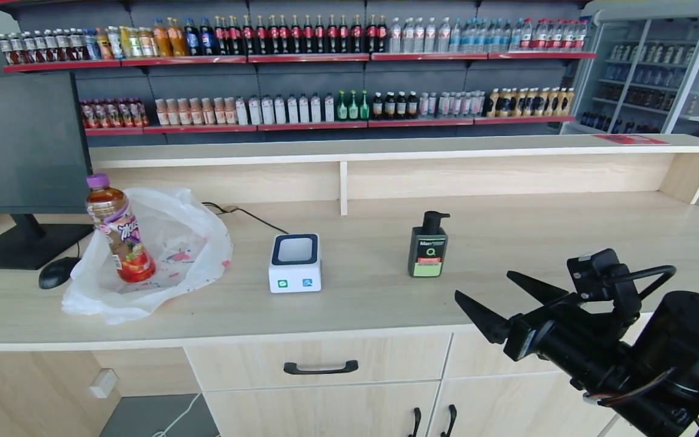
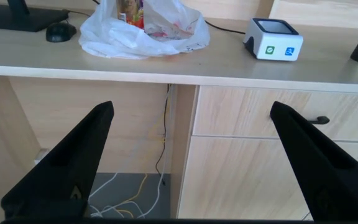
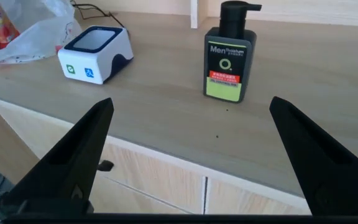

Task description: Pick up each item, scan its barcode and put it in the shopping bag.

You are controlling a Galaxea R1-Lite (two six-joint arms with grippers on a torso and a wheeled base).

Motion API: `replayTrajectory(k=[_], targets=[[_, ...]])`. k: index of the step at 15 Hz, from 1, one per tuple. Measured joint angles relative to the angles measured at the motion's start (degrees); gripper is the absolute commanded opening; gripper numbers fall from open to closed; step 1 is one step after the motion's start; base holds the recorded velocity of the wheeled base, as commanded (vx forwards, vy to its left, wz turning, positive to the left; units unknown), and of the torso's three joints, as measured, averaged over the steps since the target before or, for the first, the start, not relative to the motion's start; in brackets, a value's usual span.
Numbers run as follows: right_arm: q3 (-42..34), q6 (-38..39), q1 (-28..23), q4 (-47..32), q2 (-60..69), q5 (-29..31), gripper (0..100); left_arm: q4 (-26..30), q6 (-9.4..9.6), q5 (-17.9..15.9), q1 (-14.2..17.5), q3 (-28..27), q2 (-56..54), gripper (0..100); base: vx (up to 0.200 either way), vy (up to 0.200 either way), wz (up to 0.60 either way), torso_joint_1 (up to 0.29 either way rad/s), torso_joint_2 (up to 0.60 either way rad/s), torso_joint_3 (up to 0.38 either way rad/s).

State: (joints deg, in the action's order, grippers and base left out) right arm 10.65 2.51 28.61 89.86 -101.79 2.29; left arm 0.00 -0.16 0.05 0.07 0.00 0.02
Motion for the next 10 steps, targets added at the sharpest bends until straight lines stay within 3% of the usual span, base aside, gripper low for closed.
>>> replayTrajectory(k=[5,10], targets=[[1.05,-1.29,-4.41,-0.05,-2.29,0.02,100,0.05,0.00,0.02,0.00,0.00,0.00,100,0.000,0.000,0.00,0.000,0.00,0.000],[9.55,-4.28,-8.28,0.09,-8.30,-0.06,100,0.00,0.00,0.02,-0.02,0.00,0.00,100,0.000,0.000,0.00,0.000,0.00,0.000]])
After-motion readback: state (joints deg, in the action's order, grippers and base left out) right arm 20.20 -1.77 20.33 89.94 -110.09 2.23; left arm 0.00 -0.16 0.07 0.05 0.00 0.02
